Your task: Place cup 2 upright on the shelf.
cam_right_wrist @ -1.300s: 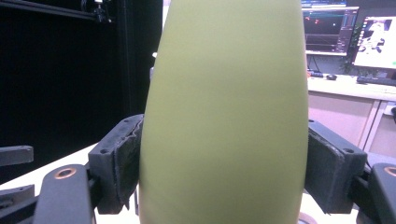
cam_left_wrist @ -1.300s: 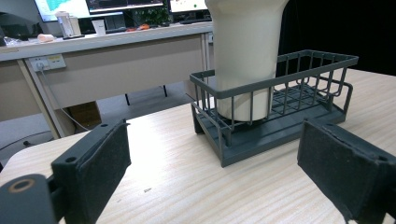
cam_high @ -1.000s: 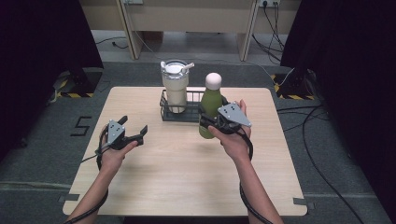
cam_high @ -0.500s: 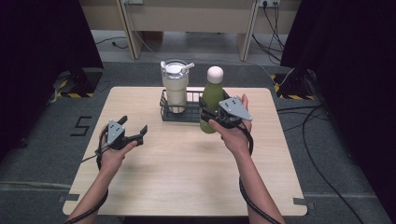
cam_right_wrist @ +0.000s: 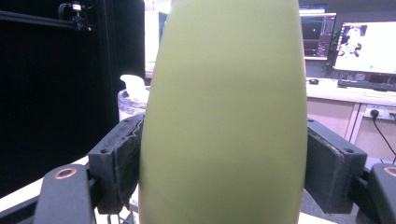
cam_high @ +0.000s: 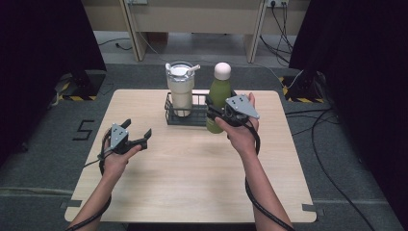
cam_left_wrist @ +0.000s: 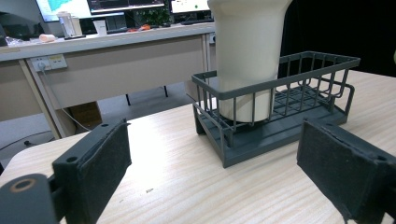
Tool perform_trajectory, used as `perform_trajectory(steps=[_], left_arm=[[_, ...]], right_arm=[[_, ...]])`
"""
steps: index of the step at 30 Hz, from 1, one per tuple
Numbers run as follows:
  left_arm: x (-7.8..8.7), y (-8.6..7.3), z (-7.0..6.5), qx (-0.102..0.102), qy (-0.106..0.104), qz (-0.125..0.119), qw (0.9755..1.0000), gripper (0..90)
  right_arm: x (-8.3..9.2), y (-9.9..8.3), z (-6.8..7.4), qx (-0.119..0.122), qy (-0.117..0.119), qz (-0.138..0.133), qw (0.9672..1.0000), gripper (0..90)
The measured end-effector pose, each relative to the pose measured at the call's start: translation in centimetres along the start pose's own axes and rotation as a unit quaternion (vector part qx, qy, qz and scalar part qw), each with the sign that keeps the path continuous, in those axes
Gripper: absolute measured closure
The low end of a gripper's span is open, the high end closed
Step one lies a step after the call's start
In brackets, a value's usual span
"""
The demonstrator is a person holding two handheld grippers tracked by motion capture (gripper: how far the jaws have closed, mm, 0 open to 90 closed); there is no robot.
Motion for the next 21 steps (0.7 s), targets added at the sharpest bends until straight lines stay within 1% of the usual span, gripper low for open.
perform_trajectory(steps=[7, 9, 12, 16, 19, 21], left_arm=[[0.0, 0.1, 0.0, 0.000, -0.001, -0.002, 1.0000, 9.0], [0.0, 0.2, 0.1, -0.001, -0.001, -0.003, 1.0000, 9.0], [0.1, 0.3, 0.1, 0.002, 0.000, -0.005, 1.0000, 9.0], [0.2, 0.2, 0.3, 0.004, 0.002, -0.004, 1.0000, 9.1], [0.2, 0.2, 0.3, 0.005, 0.001, -0.005, 1.0000, 9.2], [0.1, 0.2, 0.3, 0.004, 0.000, -0.003, 1.0000, 9.1]], right_arm=[[-0.9, 0.4, -0.2, 0.000, -0.005, 0.000, 1.0000, 23.2], [-1.1, 0.6, -0.3, -0.004, -0.010, 0.000, 0.9999, 23.2], [-1.4, 0.8, -0.5, -0.003, -0.012, -0.001, 0.9999, 23.2], [-2.1, 1.3, -1.0, 0.000, -0.021, -0.004, 0.9998, 23.2], [-2.4, 1.5, -1.2, -0.004, -0.026, -0.005, 0.9996, 23.2], [-2.6, 1.6, -1.2, -0.006, -0.025, -0.007, 0.9996, 23.2]])
Point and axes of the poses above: each handheld gripper's, and its own axes: x roughly backward along the jaws, y roughly out of its top, z roughly to its left, the point moved 1 cm from there along -x, roughly forward along the jaws, and after that the axes turned 2 degrees about -z, right-handed, at the moved point
